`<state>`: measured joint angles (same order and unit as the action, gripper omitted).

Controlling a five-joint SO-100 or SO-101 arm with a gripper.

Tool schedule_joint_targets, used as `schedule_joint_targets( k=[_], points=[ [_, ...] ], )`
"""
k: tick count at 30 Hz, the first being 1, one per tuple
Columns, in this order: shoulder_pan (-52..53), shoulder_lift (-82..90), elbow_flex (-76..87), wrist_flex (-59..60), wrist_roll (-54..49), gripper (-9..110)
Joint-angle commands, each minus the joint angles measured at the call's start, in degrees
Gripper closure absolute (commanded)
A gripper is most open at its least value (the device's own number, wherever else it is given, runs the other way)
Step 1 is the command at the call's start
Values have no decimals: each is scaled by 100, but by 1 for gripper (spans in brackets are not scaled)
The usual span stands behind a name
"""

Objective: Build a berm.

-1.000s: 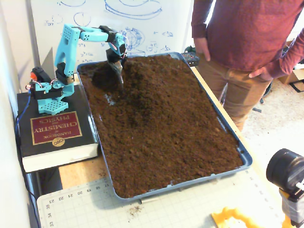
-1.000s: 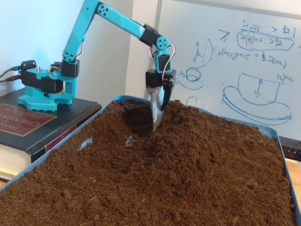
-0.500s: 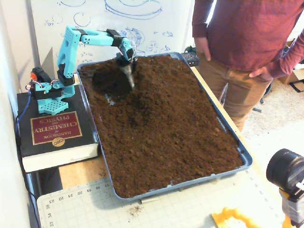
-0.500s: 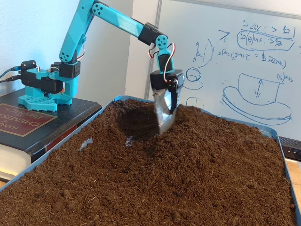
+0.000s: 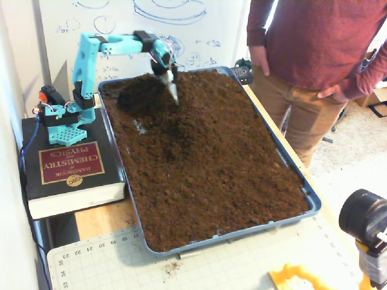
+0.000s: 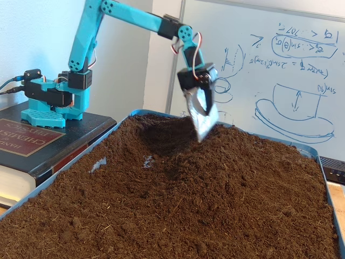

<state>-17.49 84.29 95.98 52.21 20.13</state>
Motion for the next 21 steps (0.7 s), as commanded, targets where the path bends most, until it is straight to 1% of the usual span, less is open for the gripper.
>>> schedule_joint_targets(
  k=[1, 6, 10, 14, 21],
  points=[
    [-237, 1591, 316, 958, 0, 101],
    [-387, 2566, 1116, 2065, -53, 101],
    [-527, 2584, 2039, 2065, -62, 101],
    [-624, 2004, 2681, 1222, -62, 101],
    [-773, 606, 2865, -1204, 0, 101]
  ],
)
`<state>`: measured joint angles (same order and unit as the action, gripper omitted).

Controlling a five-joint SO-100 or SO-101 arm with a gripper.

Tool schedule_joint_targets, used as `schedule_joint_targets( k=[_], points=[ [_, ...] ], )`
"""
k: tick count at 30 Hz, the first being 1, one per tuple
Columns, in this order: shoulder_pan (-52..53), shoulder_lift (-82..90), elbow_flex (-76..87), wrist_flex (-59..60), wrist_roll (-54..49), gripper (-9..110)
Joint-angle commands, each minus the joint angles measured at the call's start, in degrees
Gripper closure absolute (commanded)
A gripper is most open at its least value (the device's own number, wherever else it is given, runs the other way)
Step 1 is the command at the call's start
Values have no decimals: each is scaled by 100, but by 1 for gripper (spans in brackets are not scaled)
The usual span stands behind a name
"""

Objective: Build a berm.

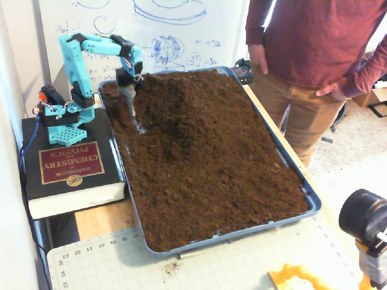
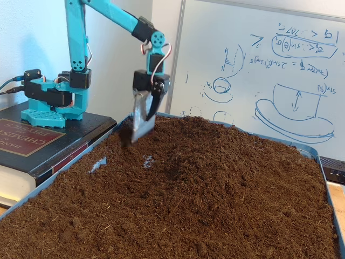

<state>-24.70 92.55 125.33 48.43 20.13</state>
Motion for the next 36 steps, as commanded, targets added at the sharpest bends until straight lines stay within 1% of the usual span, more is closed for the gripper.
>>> schedule_joint_targets(
  k=[1, 3, 6, 13, 17, 23, 27, 36],
  points=[
    [-26, -457, -79, -1160, -35, 101],
    [26, -1081, -176, -1802, -44, 101],
    [220, -1740, -677, -2391, -35, 101],
    [562, -2505, -2663, -2435, 53, 101],
    [756, -2637, -3445, -2435, 53, 101],
    [773, -2610, -3806, -2435, 62, 101],
    [756, -2294, -3946, -2435, 62, 101],
    [615, -1679, -3876, -2435, 70, 101]
  ],
)
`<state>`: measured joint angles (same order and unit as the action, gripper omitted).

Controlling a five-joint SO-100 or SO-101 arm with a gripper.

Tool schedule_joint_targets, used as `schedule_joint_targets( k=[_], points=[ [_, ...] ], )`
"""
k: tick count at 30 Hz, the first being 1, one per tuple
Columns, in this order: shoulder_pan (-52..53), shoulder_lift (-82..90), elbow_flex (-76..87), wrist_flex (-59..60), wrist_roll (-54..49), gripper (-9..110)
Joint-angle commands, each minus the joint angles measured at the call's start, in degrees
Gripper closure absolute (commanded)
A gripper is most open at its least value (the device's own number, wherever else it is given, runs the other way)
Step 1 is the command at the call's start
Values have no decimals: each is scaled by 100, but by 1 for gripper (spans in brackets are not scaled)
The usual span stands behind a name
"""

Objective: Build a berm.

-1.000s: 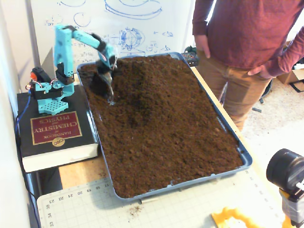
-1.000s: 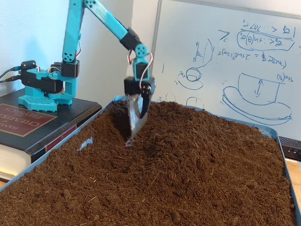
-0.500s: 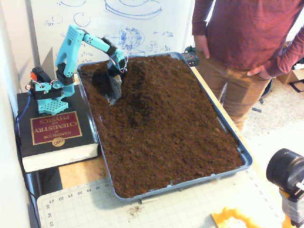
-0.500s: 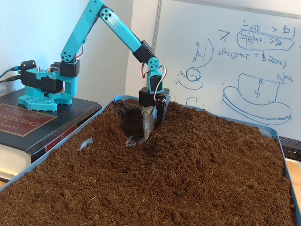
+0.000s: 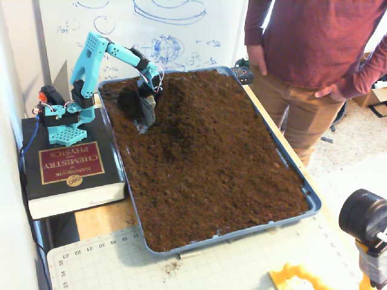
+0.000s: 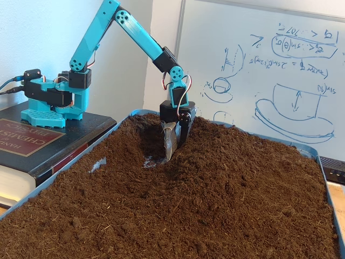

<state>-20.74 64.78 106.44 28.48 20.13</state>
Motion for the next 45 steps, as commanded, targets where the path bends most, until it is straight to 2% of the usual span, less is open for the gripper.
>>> schedule_joint_targets(
  k=[1, 6, 15, 25, 31, 34, 38, 45],
  points=[
    [220, 1143, -1986, -439, 70, 101],
    [211, 1406, -1978, -281, 70, 101],
    [211, 2162, -1978, 1705, 53, 101],
    [202, 2742, -1942, 2637, 53, 101],
    [264, 4104, -809, 3990, -88, 101],
    [325, 4834, -62, 4289, -492, 101],
    [773, 5036, 114, 3243, -1204, 101],
    [1151, 3929, -26, -940, -1459, 101]
  ],
)
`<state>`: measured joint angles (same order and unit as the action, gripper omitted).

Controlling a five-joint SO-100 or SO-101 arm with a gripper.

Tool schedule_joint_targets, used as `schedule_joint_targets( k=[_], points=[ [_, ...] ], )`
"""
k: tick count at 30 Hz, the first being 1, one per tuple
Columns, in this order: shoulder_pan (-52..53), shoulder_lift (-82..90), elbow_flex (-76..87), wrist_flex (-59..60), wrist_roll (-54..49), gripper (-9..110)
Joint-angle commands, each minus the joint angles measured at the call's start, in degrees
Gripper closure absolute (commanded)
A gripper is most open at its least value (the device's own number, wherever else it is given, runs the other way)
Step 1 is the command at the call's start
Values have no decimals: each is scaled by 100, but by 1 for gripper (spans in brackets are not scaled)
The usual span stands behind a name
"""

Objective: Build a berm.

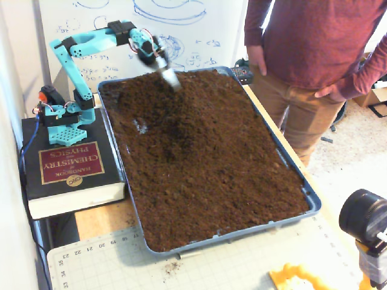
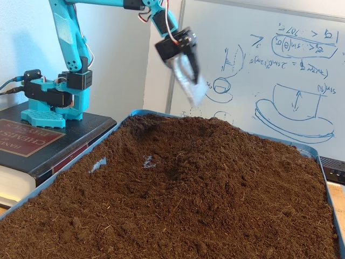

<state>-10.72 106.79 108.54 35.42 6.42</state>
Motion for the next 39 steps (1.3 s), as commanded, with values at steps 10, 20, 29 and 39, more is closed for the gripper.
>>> schedule_joint_targets(
  k=[10, 20, 29, 39],
  points=[
    [554, -4588, -3691, -4236, -88, 101],
    [571, -7515, -6038, -3164, -88, 101],
    [650, -8051, -6021, -826, -97, 101],
    [633, -7014, -6021, 2118, -114, 101]
  ],
)
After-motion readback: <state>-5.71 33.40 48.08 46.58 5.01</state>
